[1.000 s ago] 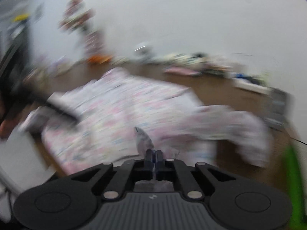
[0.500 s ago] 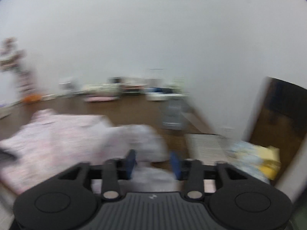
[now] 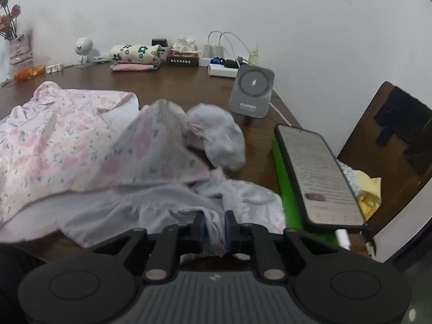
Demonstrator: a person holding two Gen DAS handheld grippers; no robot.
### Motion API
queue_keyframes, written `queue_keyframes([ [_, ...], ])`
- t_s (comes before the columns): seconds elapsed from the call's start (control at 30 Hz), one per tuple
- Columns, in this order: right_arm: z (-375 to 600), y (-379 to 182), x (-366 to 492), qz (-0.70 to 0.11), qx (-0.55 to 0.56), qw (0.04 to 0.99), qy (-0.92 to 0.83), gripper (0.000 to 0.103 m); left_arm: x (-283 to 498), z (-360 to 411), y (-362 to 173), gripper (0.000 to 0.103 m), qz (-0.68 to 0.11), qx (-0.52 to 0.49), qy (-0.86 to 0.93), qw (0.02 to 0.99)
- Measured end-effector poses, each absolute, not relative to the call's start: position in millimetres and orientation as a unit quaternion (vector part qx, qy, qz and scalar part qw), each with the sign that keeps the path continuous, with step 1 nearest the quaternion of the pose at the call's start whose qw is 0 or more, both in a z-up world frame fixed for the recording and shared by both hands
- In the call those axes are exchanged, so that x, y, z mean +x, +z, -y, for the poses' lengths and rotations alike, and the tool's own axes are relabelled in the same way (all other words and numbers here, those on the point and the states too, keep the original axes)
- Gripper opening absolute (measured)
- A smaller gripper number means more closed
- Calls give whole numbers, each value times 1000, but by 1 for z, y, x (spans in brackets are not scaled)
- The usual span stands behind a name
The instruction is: Fold clothes
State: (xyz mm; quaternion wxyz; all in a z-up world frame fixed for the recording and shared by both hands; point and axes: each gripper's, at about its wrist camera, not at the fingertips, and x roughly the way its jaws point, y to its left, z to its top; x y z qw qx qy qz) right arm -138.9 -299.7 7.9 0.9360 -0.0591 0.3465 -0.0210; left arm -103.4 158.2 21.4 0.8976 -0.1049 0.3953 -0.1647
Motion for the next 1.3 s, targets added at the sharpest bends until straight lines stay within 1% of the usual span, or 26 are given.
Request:
queue_keyframes([
  [0.03,294,13,-143,-334,-68,940,-14,16,-104,-158,22,15,-393,-101,-166,899],
  [0.07,289,19,-147,-321,-78,944,-6,24,-105,-158,22,17,-390,-97,-170,900],
  [0.1,284,24,-151,-309,-84,947,3,36,-107,-157,21,19,-388,-94,-174,900],
  [0.13,282,27,-151,-306,-71,949,25,41,-108,-157,21,19,-385,-92,-176,901],
  [0.17,281,30,-150,-304,-57,950,49,42,-108,-158,21,19,-384,-92,-176,902],
  [0.23,273,29,-146,-319,-33,942,96,42,-110,-160,20,19,-383,-94,-173,902],
  [0.33,256,19,-134,-324,-16,938,121,42,-110,-162,20,19,-378,-99,-161,906],
  [0.4,243,6,-113,-343,-23,933,104,37,-113,-164,20,19,-375,-101,-146,910],
  [0.43,241,4,-103,-347,-18,932,99,38,-115,-164,20,19,-373,-103,-141,911],
  [0.5,238,-1,-83,-355,-8,931,91,35,-116,-167,20,19,-370,-108,-128,914],
  [0.7,210,2,10,-371,-43,922,105,34,-98,-176,20,19,-358,-115,-94,922],
  [0.77,197,3,41,-382,-50,916,111,34,-92,-178,22,20,-365,-120,-80,920],
  [0.8,191,9,52,-396,-59,909,118,31,-93,-179,26,26,-368,-126,-77,918],
  [0.83,185,19,54,-395,-64,908,126,30,-96,-179,31,36,-369,-134,-75,917],
  [0.87,180,33,50,-379,-68,911,145,31,-98,-179,36,43,-363,-146,-82,917],
  [0.9,175,47,46,-364,-71,914,166,34,-100,-178,41,53,-351,-161,-94,918],
  [0.93,166,57,48,-355,-71,911,195,37,-103,-177,46,55,-340,-176,-105,918],
  [0.97,153,66,53,-348,-70,906,230,40,-101,-173,48,55,-336,-173,-113,919],
  [1.03,115,77,74,-340,-80,888,299,40,-92,-162,44,55,-342,-147,-113,921],
  [1.1,67,76,111,-346,-102,864,350,40,-83,-153,35,50,-359,-118,-93,921],
  [1.17,20,67,145,-366,-117,846,369,36,-83,-151,30,43,-373,-112,-98,916],
  [1.23,-20,54,171,-383,-136,830,381,36,-86,-149,27,28,-384,-105,-109,911],
  [1.3,-52,39,186,-398,-156,819,383,37,-93,-144,26,20,-389,-86,-122,909],
])
